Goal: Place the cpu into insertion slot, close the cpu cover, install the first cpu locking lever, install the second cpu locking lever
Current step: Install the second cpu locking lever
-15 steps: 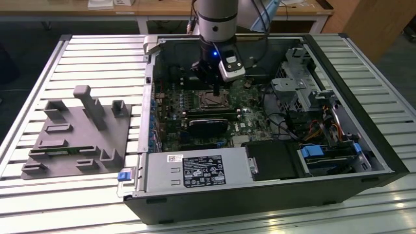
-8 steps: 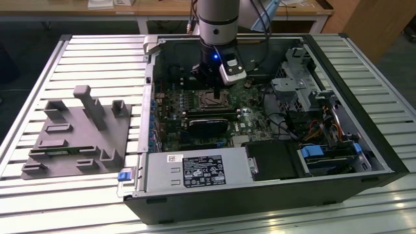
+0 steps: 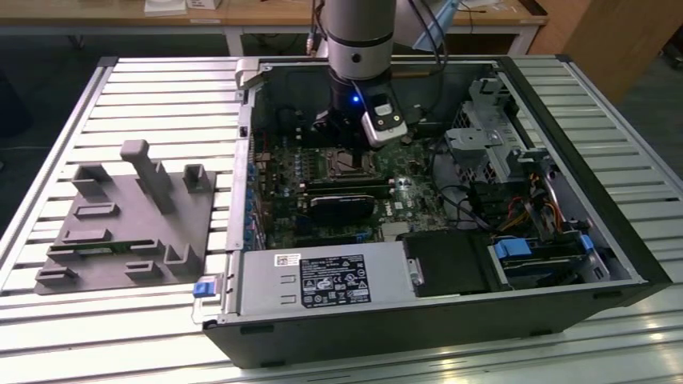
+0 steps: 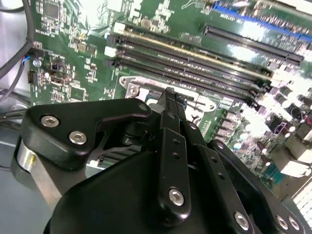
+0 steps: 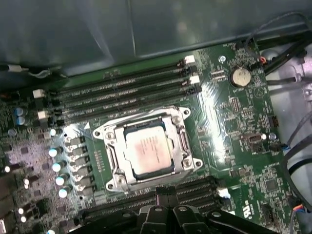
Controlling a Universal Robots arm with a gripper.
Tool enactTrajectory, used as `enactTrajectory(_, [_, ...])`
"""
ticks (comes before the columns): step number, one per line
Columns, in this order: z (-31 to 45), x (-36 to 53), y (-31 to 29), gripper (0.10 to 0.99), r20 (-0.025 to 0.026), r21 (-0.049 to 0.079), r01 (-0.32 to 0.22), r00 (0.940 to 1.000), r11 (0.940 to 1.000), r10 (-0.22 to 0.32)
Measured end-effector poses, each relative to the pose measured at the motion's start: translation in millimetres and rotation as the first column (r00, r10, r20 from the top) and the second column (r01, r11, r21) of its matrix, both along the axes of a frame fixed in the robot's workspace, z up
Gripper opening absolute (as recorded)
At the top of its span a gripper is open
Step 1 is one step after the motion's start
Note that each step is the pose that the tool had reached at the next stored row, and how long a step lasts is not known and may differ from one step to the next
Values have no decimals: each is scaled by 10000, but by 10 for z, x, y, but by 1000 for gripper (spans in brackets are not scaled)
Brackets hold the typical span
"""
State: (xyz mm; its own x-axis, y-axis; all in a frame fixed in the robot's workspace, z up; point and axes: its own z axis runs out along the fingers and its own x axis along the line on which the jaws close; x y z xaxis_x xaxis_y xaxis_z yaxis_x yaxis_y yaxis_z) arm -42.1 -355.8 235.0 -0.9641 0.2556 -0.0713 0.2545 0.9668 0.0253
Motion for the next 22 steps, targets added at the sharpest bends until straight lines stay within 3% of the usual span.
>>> enactTrajectory(5, [-2,-19,-69,106,1,32,-47,10000,10000,47])
enactTrajectory(10, [-17,-63,-90,106,2,172,-268,9996,9995,268])
enactTrajectory(15, [-45,-113,-101,106,5,235,-610,9981,9979,610])
enactTrajectory(22, [-86,-188,-174,106,18,432,-692,9976,9967,692])
